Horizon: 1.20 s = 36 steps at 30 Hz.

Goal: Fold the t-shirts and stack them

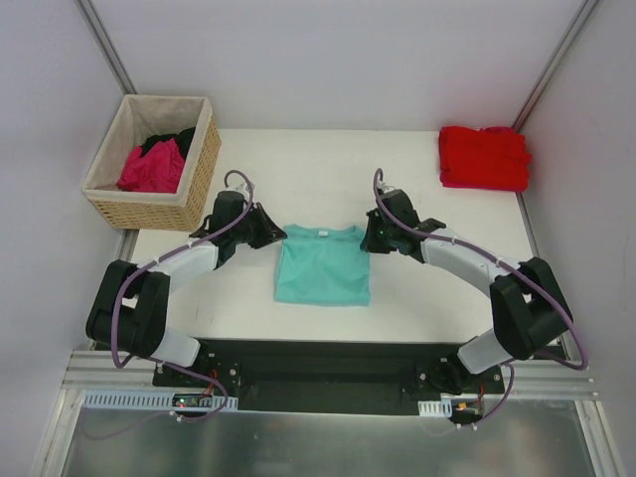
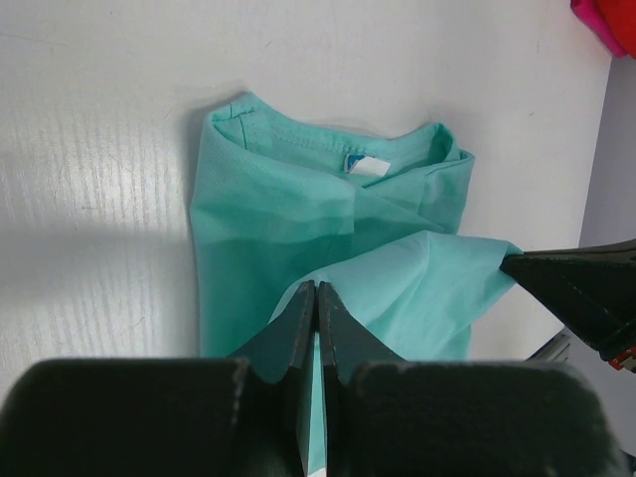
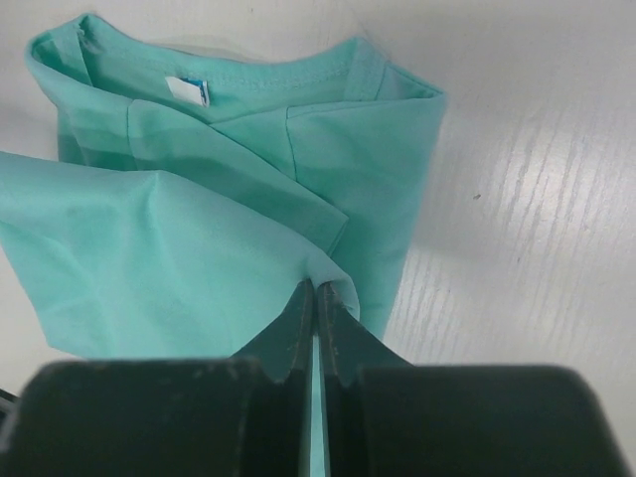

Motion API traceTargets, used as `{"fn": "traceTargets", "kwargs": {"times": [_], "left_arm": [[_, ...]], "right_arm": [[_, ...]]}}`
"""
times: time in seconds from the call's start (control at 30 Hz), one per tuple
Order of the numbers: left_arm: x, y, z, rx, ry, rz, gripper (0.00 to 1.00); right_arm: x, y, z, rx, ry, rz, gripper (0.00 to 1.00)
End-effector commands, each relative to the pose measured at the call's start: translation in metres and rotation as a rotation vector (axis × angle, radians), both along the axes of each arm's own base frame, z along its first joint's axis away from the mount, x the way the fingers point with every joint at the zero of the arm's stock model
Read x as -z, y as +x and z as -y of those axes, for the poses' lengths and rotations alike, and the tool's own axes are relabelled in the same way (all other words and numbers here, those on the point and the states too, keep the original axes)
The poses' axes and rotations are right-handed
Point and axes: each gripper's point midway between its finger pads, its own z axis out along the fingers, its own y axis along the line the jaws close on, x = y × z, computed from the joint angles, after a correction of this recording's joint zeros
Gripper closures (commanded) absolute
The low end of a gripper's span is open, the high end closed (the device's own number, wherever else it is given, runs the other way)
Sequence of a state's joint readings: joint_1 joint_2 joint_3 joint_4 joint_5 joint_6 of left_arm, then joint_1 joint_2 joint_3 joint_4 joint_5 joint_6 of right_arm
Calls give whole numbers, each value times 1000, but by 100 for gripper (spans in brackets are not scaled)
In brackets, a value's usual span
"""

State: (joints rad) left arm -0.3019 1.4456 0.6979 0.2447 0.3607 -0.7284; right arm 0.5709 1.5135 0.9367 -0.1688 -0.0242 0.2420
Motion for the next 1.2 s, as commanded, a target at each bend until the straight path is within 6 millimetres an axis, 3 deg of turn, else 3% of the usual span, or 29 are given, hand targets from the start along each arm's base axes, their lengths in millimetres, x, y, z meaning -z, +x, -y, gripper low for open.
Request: {"fn": "traceTargets", "kwargs": {"times": [0.0, 0.53, 1.0, 1.17], "left_arm": [[-29, 10, 8, 14, -28, 66, 100], [-61, 18, 9, 8, -49, 134, 100], [-99, 18, 10, 13, -75, 211, 100], [-98, 23, 10, 6, -64, 210, 100]], "right_arm": [[-29, 16, 3, 28, -6, 78, 99], [-74, 31, 8, 43, 3, 164, 99], [-112, 31, 11, 42, 25, 236, 99], [-118, 36, 11, 46, 18, 253, 99]]}}
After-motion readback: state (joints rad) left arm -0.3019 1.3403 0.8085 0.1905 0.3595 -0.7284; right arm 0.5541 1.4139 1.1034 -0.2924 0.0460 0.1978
